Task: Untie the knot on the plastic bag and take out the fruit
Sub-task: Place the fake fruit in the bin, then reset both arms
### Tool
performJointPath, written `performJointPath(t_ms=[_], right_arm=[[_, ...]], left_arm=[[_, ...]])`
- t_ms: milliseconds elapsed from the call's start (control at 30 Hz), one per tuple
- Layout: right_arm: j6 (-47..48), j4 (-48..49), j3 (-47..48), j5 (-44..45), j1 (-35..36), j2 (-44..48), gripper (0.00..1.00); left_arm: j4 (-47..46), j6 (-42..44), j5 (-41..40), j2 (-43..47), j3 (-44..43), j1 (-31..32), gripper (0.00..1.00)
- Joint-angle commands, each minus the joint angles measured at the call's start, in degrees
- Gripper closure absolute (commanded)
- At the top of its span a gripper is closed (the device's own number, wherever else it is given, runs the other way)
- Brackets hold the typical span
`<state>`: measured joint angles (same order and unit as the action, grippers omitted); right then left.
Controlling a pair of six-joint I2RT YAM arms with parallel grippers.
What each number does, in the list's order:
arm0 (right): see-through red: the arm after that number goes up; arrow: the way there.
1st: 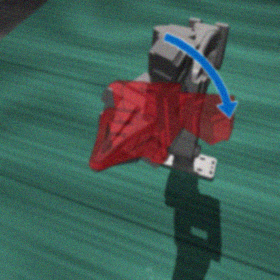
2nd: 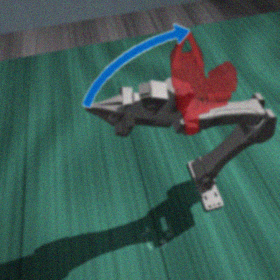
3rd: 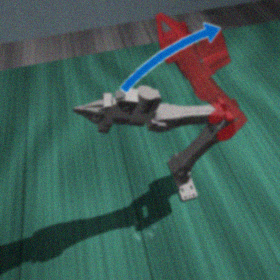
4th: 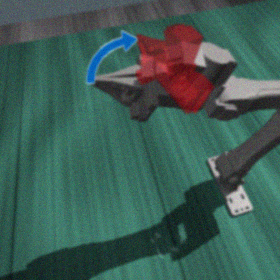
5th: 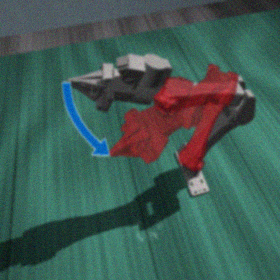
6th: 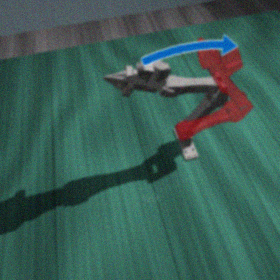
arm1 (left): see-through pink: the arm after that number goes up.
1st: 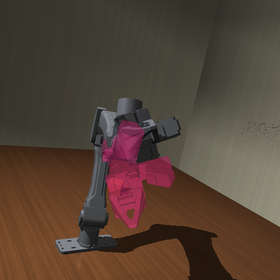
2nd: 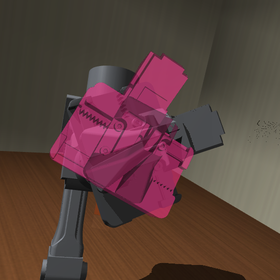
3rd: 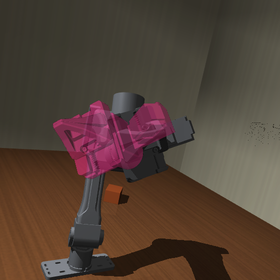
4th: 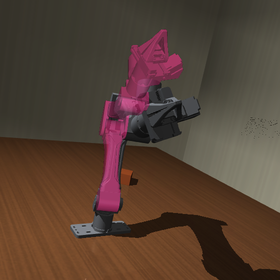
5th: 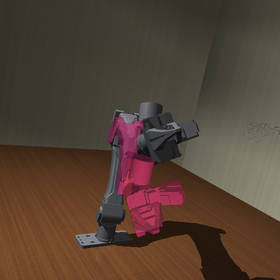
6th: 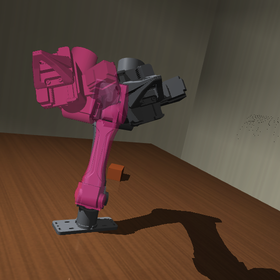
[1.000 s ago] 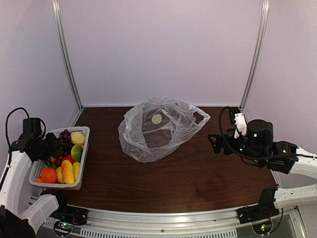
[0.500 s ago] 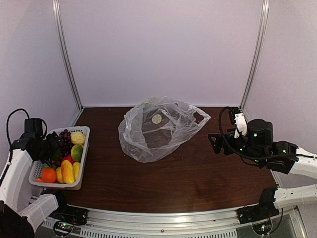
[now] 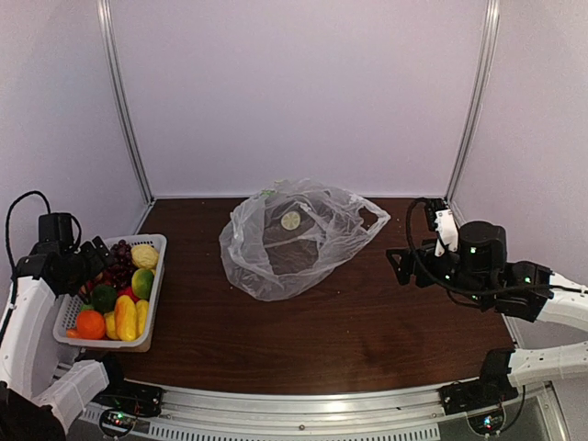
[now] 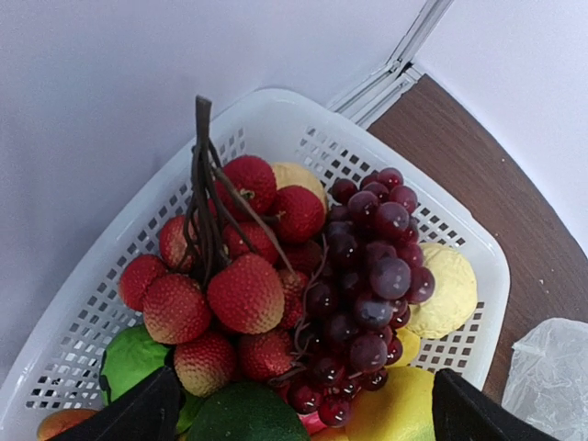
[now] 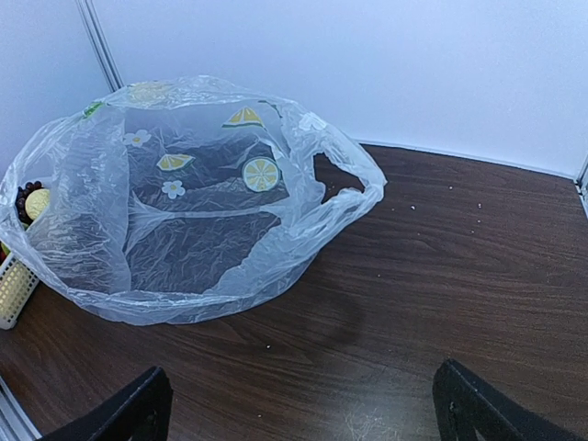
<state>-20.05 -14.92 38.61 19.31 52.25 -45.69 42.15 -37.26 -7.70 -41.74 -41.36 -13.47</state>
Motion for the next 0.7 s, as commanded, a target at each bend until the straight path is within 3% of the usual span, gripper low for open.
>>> performJointPath(t_ms=[0, 233, 467, 667], right_arm=[[-1.1, -1.3, -0.4, -0.5, -0.5, 0.3, 0.00], [-2.3, -3.6, 1.2, -1.0, -2.7, -2.1, 0.00], [-3.6, -5.3, 1.7, -7.3, -10.3, -6.6, 0.00], [-3.1, -6.0, 1.2, -11.9, -20.8, -6.3, 0.00]], left_arm=[[-0.3, 6.0, 1.2, -0.2, -2.9, -0.4, 0.02], [-3.3, 13.4, 12.2, -4.2, -7.0, -0.4, 0.02], [-9.4, 21.4, 21.4, -6.1, -10.5, -0.4, 0.02], [-13.4, 26.3, 21.1, -4.1, -9.5, -0.4, 0.02]])
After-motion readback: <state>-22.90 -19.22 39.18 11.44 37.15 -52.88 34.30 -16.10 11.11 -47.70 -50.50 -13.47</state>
